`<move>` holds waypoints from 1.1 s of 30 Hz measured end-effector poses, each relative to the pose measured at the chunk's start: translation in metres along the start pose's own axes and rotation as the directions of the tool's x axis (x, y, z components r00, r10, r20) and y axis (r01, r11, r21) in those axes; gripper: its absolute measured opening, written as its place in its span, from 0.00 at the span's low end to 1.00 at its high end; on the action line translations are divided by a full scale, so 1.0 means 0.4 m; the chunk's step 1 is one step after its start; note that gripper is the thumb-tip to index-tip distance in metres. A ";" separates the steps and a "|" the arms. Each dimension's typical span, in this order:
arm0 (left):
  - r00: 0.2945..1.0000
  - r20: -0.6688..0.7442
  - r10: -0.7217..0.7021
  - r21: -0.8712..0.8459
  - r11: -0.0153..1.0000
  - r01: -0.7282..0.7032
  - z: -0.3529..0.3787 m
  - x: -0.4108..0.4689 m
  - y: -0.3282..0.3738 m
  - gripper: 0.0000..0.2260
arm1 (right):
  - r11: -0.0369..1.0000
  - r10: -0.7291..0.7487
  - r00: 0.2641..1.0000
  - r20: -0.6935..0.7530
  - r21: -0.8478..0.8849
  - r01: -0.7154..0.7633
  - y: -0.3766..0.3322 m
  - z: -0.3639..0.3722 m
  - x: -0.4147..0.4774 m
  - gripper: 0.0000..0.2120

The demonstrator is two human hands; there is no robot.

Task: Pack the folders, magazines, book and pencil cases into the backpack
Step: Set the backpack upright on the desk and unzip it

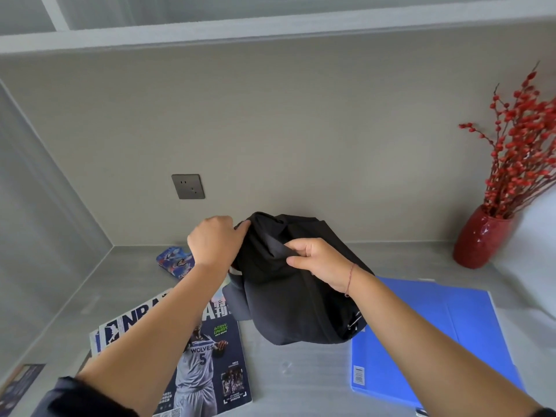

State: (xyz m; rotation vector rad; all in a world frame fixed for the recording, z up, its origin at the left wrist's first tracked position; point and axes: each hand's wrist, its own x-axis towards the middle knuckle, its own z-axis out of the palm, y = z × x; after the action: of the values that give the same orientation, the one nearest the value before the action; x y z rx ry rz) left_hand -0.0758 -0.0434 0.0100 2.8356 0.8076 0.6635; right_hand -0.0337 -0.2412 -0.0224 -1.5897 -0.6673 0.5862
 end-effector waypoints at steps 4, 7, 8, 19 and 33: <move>0.991 0.131 0.008 -0.344 0.938 0.037 0.024 0.026 0.006 0.20 | 0.998 0.024 0.999 0.046 0.052 -0.026 0.009 0.007 -0.015 0.14; 0.893 0.449 0.022 -0.400 0.899 0.179 0.058 0.048 0.006 0.25 | 0.997 0.055 0.994 0.099 0.047 -0.060 0.018 0.022 -0.026 0.14; 0.852 0.524 0.004 -0.352 0.911 0.213 0.071 0.055 0.003 0.27 | 0.996 0.069 0.989 0.129 0.040 -0.074 0.024 0.030 -0.029 0.14; 0.687 0.722 -0.085 0.074 0.996 0.046 0.281 -0.088 -0.168 0.15 | 0.633 0.708 0.267 -0.653 0.420 -0.650 0.356 0.045 -0.175 0.40; 0.719 0.695 0.009 -0.228 0.951 0.209 0.392 -0.242 -0.104 0.13 | 0.839 0.451 0.475 -0.756 0.177 -0.515 0.366 -0.170 -0.014 0.03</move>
State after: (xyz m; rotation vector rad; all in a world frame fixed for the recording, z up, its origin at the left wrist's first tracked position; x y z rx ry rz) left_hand -0.0999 -0.0583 -0.1767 2.4255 0.6389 -0.2943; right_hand 0.0230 -0.3044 -0.1599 -1.9029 0.4706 0.2003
